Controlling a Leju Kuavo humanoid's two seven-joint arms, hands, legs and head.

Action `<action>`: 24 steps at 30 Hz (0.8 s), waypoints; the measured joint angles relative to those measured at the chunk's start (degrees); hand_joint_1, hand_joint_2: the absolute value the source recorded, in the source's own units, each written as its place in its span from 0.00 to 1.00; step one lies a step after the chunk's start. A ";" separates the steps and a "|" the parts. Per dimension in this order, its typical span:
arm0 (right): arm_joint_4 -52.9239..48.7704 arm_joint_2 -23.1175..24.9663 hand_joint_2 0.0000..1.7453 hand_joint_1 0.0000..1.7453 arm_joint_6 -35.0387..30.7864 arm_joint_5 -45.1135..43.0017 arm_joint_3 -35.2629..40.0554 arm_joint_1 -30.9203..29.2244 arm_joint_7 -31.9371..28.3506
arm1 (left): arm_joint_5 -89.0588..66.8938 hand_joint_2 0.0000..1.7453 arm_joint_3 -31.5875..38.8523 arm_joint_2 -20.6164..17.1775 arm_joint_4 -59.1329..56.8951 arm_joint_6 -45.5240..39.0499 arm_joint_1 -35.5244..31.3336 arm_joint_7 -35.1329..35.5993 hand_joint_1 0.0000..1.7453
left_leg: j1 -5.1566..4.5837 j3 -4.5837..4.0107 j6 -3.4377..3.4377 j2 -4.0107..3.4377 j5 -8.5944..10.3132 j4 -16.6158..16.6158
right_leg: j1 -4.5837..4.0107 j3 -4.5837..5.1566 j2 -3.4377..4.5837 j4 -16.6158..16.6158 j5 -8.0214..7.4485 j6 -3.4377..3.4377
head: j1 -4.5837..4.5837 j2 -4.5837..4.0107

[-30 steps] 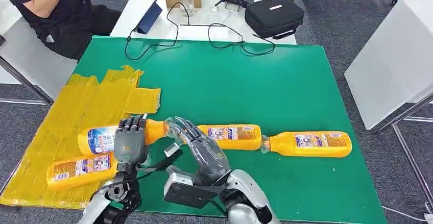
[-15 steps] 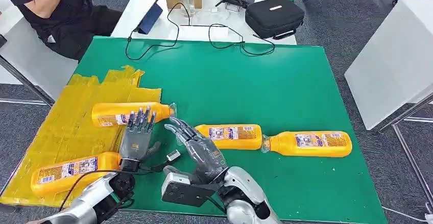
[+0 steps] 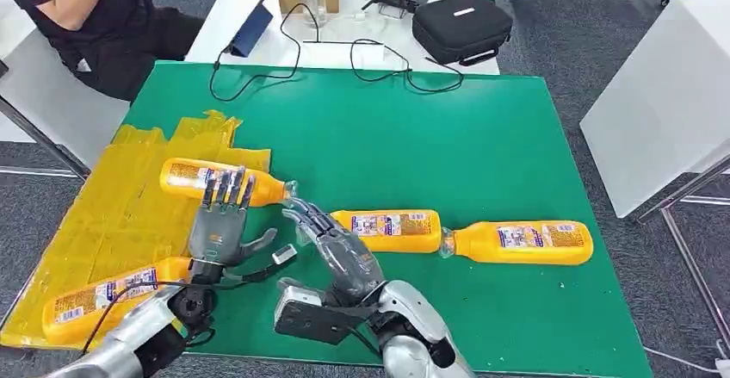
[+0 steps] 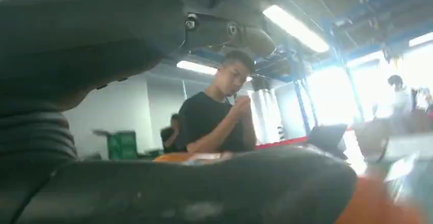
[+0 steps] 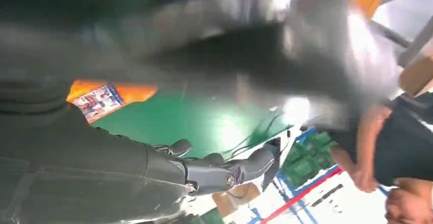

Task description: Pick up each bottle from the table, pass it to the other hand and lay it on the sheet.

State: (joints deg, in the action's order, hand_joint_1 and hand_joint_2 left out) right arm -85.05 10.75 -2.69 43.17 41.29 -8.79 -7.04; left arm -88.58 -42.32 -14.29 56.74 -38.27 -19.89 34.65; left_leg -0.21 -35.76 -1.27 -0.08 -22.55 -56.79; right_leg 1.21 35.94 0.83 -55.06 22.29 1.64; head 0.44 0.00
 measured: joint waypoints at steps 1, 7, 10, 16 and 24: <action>0.00 -0.13 1.00 0.00 -0.48 0.39 -0.04 0.01 0.63 | 3.80 0.00 3.94 1.94 4.26 0.00 2.36 -6.36 0.00 | -0.07 -0.03 -0.01 0.00 0.00 -0.02 | 0.05 0.11 0.00 0.01 0.01 0.00 | 0.02 0.00; -0.81 -1.20 1.00 0.00 -2.25 3.84 -2.90 1.43 3.08 | 51.87 0.00 37.63 18.23 23.97 -0.13 13.30 -75.73 0.00 | -0.26 -0.02 -0.15 -0.99 -0.31 -0.02 | 0.28 0.24 0.96 0.05 -0.22 0.20 | -0.20 0.00; -1.71 -2.08 1.00 0.00 -2.91 5.38 -5.77 2.98 3.39 | 65.44 0.00 41.69 19.78 33.70 -0.04 18.46 -74.71 0.00 | -0.19 -0.06 -0.17 -0.88 -0.31 -0.02 | 0.13 0.24 0.87 0.07 -0.08 0.19 | -0.20 0.00; -3.54 -3.25 1.00 0.00 -4.87 10.11 -9.68 6.17 5.72 | 78.69 0.00 37.00 18.22 47.40 0.00 24.16 -74.23 0.00 | -0.05 -0.14 -0.10 -0.38 -0.26 0.00 | 0.06 0.15 0.37 0.03 0.05 0.24 | -0.20 0.00; -4.31 -4.79 1.00 0.00 -5.35 14.71 -15.19 8.99 8.70 | 83.11 0.00 30.92 14.47 54.42 0.22 26.94 -74.21 0.00 | -0.10 -0.15 -0.14 -0.34 -0.25 0.00 | 0.12 0.11 0.36 0.03 0.04 0.26 | -0.20 0.00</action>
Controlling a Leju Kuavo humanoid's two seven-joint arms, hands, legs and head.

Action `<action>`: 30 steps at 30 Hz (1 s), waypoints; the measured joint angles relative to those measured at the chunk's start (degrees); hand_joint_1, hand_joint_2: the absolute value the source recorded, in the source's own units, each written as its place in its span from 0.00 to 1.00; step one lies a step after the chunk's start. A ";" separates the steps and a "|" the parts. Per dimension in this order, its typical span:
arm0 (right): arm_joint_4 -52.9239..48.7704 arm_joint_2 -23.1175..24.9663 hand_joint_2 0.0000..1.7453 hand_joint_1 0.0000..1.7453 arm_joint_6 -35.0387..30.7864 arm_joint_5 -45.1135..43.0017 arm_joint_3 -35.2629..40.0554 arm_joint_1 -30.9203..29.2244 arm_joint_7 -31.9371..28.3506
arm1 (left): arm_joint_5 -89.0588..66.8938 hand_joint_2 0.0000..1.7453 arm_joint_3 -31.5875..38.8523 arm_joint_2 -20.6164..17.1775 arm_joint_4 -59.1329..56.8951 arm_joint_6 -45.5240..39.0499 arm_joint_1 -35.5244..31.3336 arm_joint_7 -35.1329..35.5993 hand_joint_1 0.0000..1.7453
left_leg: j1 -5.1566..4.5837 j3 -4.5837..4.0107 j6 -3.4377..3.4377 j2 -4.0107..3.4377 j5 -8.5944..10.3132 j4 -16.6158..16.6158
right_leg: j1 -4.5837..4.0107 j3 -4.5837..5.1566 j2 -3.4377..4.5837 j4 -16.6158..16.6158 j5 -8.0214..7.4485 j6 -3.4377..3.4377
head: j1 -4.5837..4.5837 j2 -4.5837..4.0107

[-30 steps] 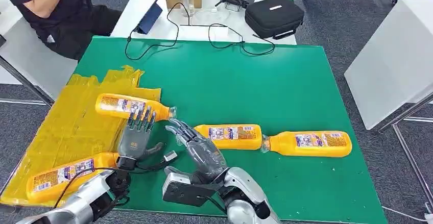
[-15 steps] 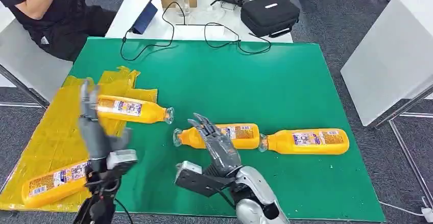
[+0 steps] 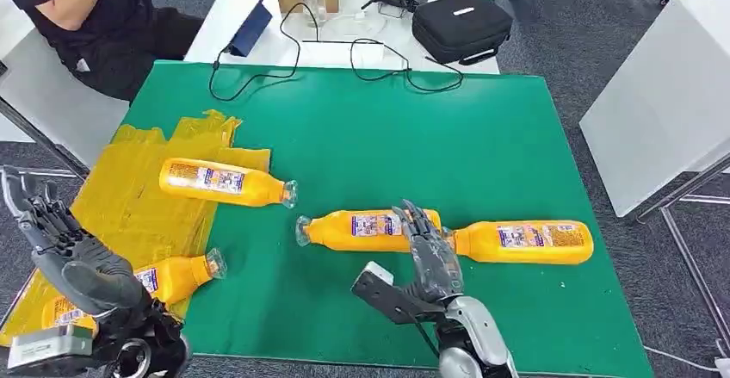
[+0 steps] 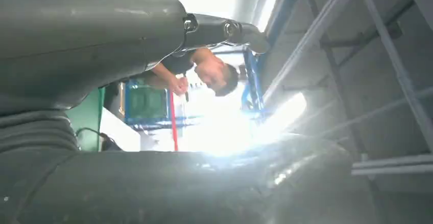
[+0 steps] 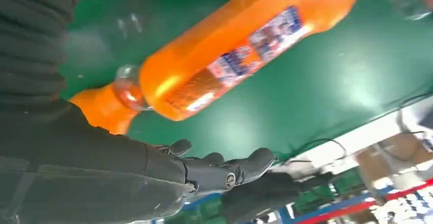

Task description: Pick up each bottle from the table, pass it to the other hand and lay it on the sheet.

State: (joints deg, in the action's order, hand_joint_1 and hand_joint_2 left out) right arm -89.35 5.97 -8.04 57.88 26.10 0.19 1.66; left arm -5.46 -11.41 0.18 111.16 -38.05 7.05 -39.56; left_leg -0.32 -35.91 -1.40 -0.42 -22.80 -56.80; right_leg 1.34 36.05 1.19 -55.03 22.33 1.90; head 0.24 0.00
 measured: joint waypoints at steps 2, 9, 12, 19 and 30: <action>-0.02 -0.11 1.00 0.00 0.00 0.06 -0.44 0.20 0.07 | 0.00 0.00 -0.53 -0.37 0.59 0.02 0.15 0.02 0.00 | 0.00 0.00 -0.02 0.01 0.01 0.00 | 0.00 0.00 0.00 0.00 0.00 0.00 | -0.02 0.00; -0.09 -0.33 1.00 0.00 0.42 2.49 -1.42 0.39 1.16 | 2.54 0.00 -1.66 -0.96 0.94 3.42 0.27 0.04 0.00 | 0.01 0.01 -0.02 0.00 0.02 0.00 | -0.01 0.01 0.00 0.00 0.00 0.00 | -0.02 0.00; 0.72 -0.33 1.00 0.00 1.40 5.12 -2.17 0.33 1.95 | 6.28 0.00 -1.75 -0.96 -1.77 12.23 -0.31 0.09 0.00 | 0.01 0.01 -0.03 0.02 0.02 0.00 | -0.01 -0.01 -0.02 0.00 0.01 -0.01 | -0.02 0.00; 2.45 -0.33 1.00 0.00 1.86 6.73 -2.76 0.24 2.12 | 9.11 0.00 -1.79 -0.99 -7.30 20.77 -0.60 0.11 0.00 | 0.00 0.01 -0.03 0.02 0.03 0.00 | 0.00 -0.01 -0.02 0.00 -0.01 0.00 | -0.02 0.00; 7.91 0.13 1.00 0.00 3.10 8.66 -2.52 -2.65 2.56 | 8.55 0.00 -1.47 -0.22 -11.41 25.00 -1.37 0.31 0.00 | 0.01 0.00 -0.03 0.01 0.04 0.00 | -0.01 -0.02 -0.02 -0.01 -0.01 0.01 | -0.02 0.00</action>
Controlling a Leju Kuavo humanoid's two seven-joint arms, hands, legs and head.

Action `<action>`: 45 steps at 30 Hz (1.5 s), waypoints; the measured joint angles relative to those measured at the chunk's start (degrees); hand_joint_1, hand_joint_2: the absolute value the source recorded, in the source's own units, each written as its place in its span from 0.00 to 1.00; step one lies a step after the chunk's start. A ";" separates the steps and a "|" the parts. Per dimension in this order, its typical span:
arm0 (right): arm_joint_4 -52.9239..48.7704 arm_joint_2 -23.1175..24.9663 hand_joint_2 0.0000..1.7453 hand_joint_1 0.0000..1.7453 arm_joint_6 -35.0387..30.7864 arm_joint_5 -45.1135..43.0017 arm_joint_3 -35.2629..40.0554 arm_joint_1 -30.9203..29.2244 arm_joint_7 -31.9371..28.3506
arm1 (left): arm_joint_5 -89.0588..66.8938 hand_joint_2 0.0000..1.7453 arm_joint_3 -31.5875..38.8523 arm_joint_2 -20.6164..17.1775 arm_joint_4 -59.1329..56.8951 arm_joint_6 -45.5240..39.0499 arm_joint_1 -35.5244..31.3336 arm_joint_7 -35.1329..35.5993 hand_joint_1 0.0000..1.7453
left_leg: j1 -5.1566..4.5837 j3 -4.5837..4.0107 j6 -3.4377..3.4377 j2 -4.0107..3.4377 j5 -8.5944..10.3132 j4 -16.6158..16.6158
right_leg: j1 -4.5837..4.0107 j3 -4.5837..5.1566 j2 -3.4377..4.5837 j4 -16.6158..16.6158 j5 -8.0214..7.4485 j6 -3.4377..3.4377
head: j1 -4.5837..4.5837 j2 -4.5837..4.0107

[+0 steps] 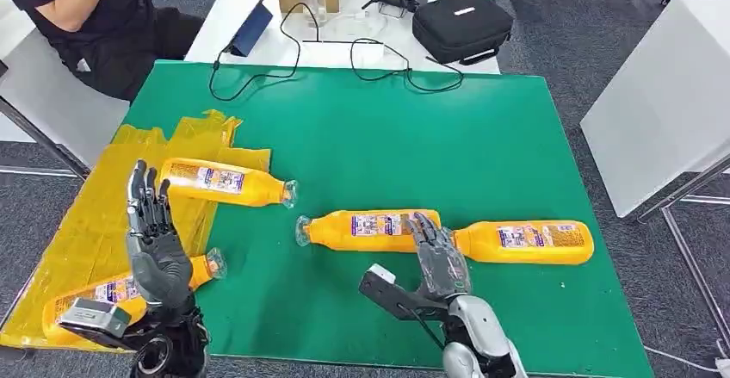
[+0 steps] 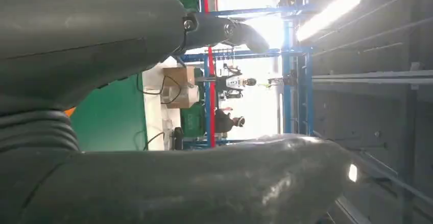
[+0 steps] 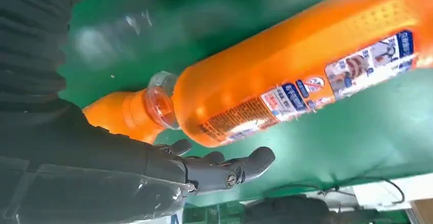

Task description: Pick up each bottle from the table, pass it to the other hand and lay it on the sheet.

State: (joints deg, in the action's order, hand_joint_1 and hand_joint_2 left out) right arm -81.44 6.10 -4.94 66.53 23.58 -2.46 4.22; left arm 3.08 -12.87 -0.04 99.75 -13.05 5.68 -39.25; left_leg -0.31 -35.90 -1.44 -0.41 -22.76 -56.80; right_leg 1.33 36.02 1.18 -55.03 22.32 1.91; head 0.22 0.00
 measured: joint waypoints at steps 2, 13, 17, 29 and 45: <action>1.22 0.28 1.00 0.00 0.09 0.15 0.09 -0.64 0.00 | -0.07 0.00 0.26 0.13 -0.20 0.02 0.00 0.02 0.00 | 0.00 0.00 0.00 0.00 0.01 0.00 | 0.00 0.00 0.00 0.00 0.00 0.00 | 0.02 0.00; 7.01 1.59 1.00 0.00 -1.38 2.34 1.05 -4.96 0.61 | 0.02 0.00 1.27 0.87 -0.90 0.96 1.31 0.02 0.00 | 0.00 0.00 0.01 0.01 0.02 0.00 | 0.00 0.00 -0.01 -0.01 0.00 0.00 | 0.02 0.00; 7.65 1.62 1.00 0.00 -1.40 2.40 1.57 -5.94 0.68 | 0.04 0.00 1.29 1.00 -0.92 1.22 1.44 0.02 0.00 | 0.00 0.00 0.01 0.01 0.02 0.00 | 0.00 0.00 -0.01 -0.01 0.00 0.00 | 0.02 0.00; 8.81 1.59 1.00 0.00 -1.75 2.69 1.90 -6.81 0.87 | 0.35 0.00 1.42 1.05 -1.31 1.38 1.54 0.04 0.00 | 0.00 0.00 0.01 0.01 0.02 0.00 | 0.00 0.00 -0.01 -0.01 0.00 0.00 | 0.02 0.00; 15.86 2.84 1.00 0.00 0.02 3.95 1.95 -11.89 3.37 | 1.29 0.00 2.18 2.64 -1.70 2.40 2.51 0.46 0.00 | 0.00 -0.01 -0.01 0.01 0.05 0.00 | 0.00 -0.01 -0.01 -0.01 -0.01 0.01 | 0.02 0.00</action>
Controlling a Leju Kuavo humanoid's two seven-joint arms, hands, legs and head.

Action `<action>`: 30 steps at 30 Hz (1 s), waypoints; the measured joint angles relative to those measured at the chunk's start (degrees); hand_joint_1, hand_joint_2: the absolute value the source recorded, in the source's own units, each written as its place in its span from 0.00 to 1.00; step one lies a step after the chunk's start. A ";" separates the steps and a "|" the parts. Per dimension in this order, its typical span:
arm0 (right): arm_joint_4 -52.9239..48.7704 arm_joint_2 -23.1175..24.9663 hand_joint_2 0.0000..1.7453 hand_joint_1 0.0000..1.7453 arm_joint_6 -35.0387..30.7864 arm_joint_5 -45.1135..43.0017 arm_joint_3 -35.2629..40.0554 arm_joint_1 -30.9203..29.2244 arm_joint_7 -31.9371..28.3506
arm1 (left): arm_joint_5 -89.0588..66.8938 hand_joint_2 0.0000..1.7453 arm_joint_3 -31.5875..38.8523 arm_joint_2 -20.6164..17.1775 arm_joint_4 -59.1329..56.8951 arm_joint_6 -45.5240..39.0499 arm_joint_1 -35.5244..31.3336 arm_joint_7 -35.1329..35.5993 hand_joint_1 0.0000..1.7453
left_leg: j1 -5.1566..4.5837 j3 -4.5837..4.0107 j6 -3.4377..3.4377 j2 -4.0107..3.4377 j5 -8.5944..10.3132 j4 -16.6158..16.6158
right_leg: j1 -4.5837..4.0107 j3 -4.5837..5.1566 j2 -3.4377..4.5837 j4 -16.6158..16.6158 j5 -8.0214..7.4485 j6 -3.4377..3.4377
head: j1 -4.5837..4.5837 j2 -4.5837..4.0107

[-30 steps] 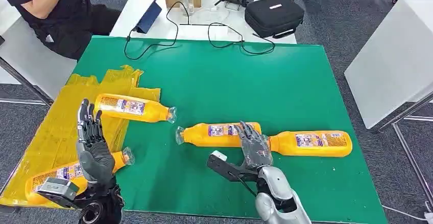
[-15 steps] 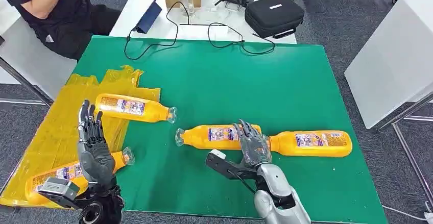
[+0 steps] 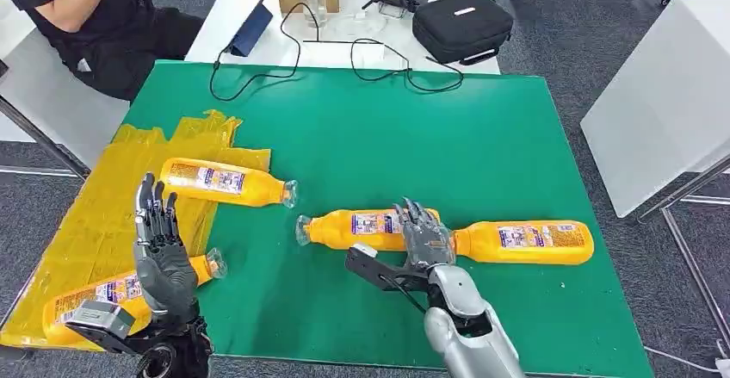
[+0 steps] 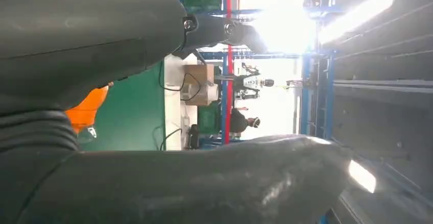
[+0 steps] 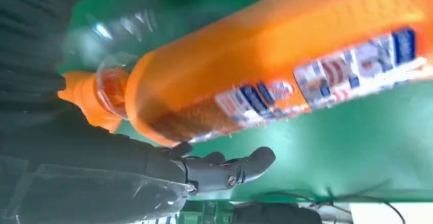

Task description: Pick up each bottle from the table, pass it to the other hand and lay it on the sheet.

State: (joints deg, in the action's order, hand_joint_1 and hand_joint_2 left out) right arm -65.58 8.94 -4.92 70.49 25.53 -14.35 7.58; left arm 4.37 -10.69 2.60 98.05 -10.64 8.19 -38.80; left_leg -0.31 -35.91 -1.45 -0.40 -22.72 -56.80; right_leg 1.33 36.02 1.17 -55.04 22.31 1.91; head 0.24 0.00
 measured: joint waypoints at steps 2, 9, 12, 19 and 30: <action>2.00 0.35 1.00 0.00 0.15 0.59 0.00 -1.21 0.24 | 0.07 0.00 0.15 0.18 0.00 0.11 0.15 0.02 0.00 | 0.00 0.00 0.00 0.00 0.00 0.00 | 0.00 0.00 0.00 0.00 0.00 0.00 | 0.00 0.00; 9.09 1.16 1.00 0.00 1.22 1.36 0.00 -5.53 0.92 | 1.18 0.00 1.05 0.26 0.00 1.55 0.41 0.17 0.00 | 0.00 0.02 0.00 0.00 0.01 0.00 | 0.00 -0.01 0.00 0.00 0.00 0.00 | -0.02 0.00; 11.46 1.60 1.00 0.00 1.51 2.01 0.02 -6.83 1.29 | 1.53 0.00 1.31 0.29 0.00 1.77 0.36 0.20 0.00 | 0.00 0.05 0.00 0.00 0.01 0.00 | 0.00 -0.03 0.00 0.00 0.00 0.00 | 0.00 0.00; 14.48 2.14 1.00 0.00 1.51 2.32 0.02 -8.17 1.57 | 1.55 0.00 1.75 0.31 0.00 1.88 0.36 0.22 0.00 | 0.00 0.09 0.00 0.00 0.01 0.00 | 0.00 -0.07 0.00 0.00 0.00 0.00 | 0.00 0.00; 24.51 3.89 1.00 1.00 7.98 3.58 1.33 -14.36 1.95 | 2.73 0.00 2.47 0.90 0.00 2.23 -0.19 1.31 0.00 | 0.02 0.79 0.08 -0.09 -0.12 0.01 | -0.03 -0.60 0.04 0.03 0.10 -0.13 | -0.02 0.00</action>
State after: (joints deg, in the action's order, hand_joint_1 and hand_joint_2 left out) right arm -41.07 12.83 3.06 74.07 26.86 -28.70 9.53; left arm 7.10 -8.22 3.50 98.05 -8.42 8.01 -37.48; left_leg -0.29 -35.12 -1.37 -0.50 -22.84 -56.78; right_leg 1.29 35.41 1.21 -55.01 22.41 1.79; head 0.22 0.00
